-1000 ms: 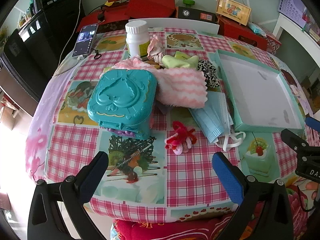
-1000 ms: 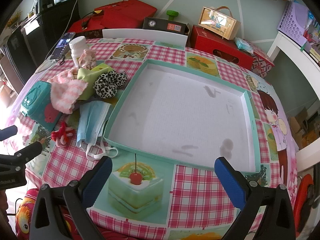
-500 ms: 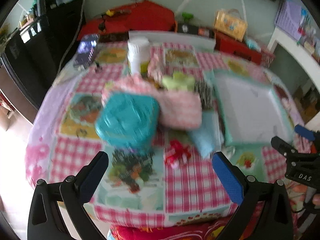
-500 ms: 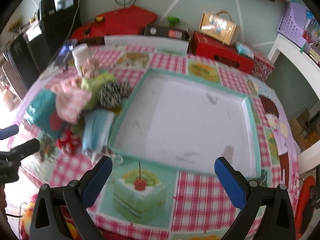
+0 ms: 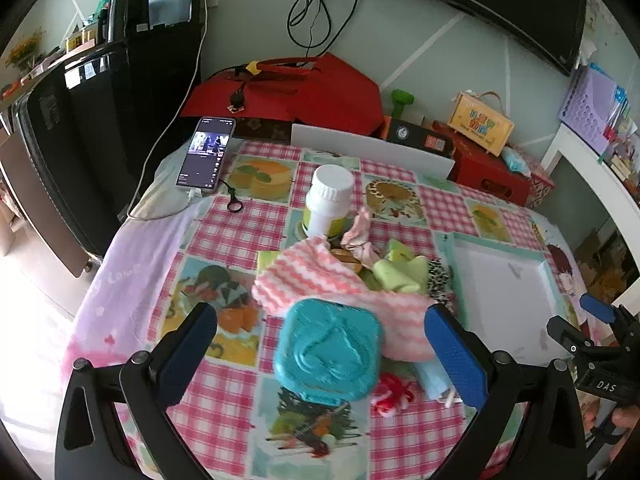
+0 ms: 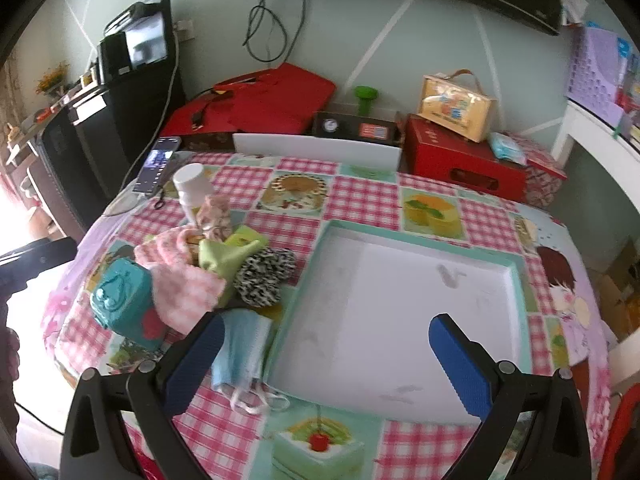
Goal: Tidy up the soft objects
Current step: 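Reach left tool to pink striped towel while right tool reaches green cloth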
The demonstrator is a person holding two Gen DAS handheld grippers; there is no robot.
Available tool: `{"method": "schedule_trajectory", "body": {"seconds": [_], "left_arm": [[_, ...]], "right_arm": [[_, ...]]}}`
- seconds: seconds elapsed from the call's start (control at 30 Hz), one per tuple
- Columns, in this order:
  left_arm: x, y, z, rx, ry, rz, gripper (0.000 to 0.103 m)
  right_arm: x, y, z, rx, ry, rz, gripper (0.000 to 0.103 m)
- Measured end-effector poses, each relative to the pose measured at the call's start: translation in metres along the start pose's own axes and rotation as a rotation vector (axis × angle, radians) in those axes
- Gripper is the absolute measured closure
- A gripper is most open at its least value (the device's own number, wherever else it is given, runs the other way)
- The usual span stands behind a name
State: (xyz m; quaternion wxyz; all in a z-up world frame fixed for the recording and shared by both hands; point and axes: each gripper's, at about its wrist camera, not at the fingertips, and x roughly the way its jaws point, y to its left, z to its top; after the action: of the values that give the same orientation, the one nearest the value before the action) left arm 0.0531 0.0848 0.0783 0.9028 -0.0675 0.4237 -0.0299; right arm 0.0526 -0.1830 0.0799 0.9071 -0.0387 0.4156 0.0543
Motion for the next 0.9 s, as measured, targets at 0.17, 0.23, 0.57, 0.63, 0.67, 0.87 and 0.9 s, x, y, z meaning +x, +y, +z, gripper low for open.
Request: {"method": "schedule_trajectory", "body": {"seconds": [0.17, 0.23, 0.57, 0.63, 0.67, 0.87, 0.9], "left_arm": [[0.021, 0.01, 0.014, 0.014, 0.068, 0.0, 0.0], [0.03, 0.014, 0.018, 0.008, 0.095, -0.015, 0.0], [0.079, 0.038, 0.037, -0.043, 0.207, -0.015, 0.0], [0.088, 0.042, 0.038, -0.055, 0.227, -0.012, 0.0], [0.091, 0.044, 0.038, -0.061, 0.235, -0.014, 0.0], [0.112, 0.039, 0.037, -0.067, 0.311, -0.062, 0.0], [0.114, 0.035, 0.037, -0.055, 0.317, -0.073, 0.0]], "right_arm": [[0.019, 0.013, 0.009, -0.03, 0.025, 0.021, 0.0], [0.03, 0.019, 0.013, -0.039, 0.038, 0.038, 0.0], [0.077, 0.052, 0.021, -0.106, 0.091, 0.101, 0.0], [0.085, 0.054, 0.024, -0.105, 0.092, 0.103, 0.0], [0.089, 0.055, 0.026, -0.104, 0.093, 0.108, 0.0], [0.109, 0.062, 0.04, -0.084, 0.095, 0.162, 0.001], [0.111, 0.064, 0.042, -0.085, 0.096, 0.17, 0.005]]}}
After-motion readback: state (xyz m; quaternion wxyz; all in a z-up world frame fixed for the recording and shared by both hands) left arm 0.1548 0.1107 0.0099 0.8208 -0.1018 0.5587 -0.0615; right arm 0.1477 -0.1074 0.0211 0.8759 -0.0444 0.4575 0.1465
